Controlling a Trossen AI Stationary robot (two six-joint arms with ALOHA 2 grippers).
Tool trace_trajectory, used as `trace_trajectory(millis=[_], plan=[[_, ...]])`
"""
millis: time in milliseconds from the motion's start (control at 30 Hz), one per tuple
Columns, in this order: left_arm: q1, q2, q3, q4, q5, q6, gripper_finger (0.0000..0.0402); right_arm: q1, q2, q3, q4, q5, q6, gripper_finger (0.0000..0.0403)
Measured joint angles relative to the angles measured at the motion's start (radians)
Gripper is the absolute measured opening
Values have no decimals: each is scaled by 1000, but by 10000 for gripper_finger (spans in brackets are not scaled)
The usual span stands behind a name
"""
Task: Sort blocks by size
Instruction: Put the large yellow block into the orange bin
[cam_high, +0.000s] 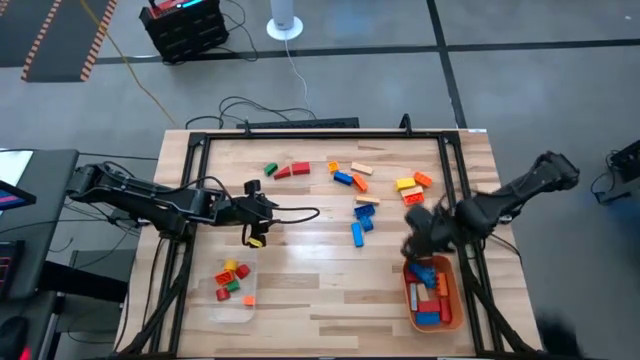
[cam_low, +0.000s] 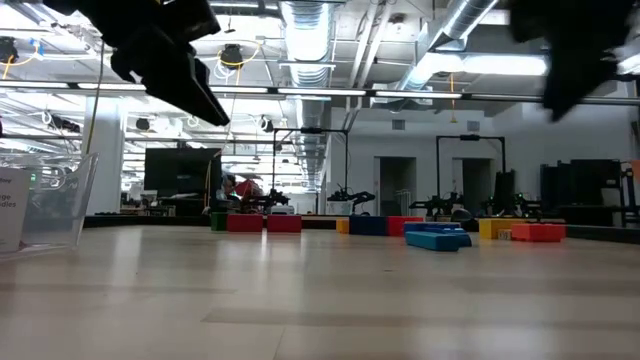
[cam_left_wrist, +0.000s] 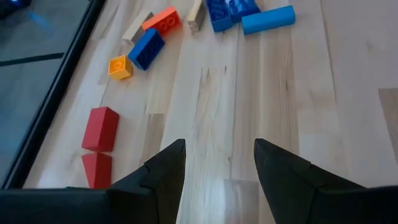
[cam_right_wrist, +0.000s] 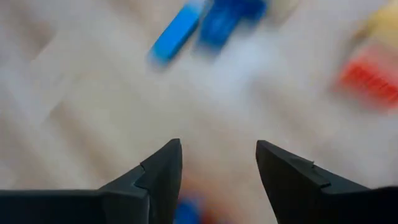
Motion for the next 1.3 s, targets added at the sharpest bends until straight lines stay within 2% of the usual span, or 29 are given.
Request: trace_trajectory(millis=[67, 200, 400, 533, 667, 867, 967, 1167, 1300], plan=[[0, 0, 0, -1, 0, 0, 184, -94, 6, 0, 6, 53, -91, 232], [0, 0, 0, -30, 1, -12, 184, -306, 58, 0, 38, 47, -347, 233], [0, 0, 0, -46, 2, -13, 184, -624, 159, -1, 102, -82, -750, 234], [0, 0, 0, -59, 2, -12, 184, -773, 244, -1, 130, -152, -948, 234], [0, 0, 0, -62, 2, 0, 184, -843, 343, -1, 127, -154, -1118, 234], [0, 0, 0, -62, 2, 22, 184, -866, 449, -1, 130, -145, -1341, 234], [4, 0, 0, -62, 2, 29, 184, -875, 473, 6, 130, -107, -1389, 234], [37, 0, 0, -60, 3, 56, 184, -912, 502, 59, 148, -100, -1459, 234], [56, 0, 0, -64, 2, 57, 184, -945, 526, 66, 137, -153, -1489, 234]])
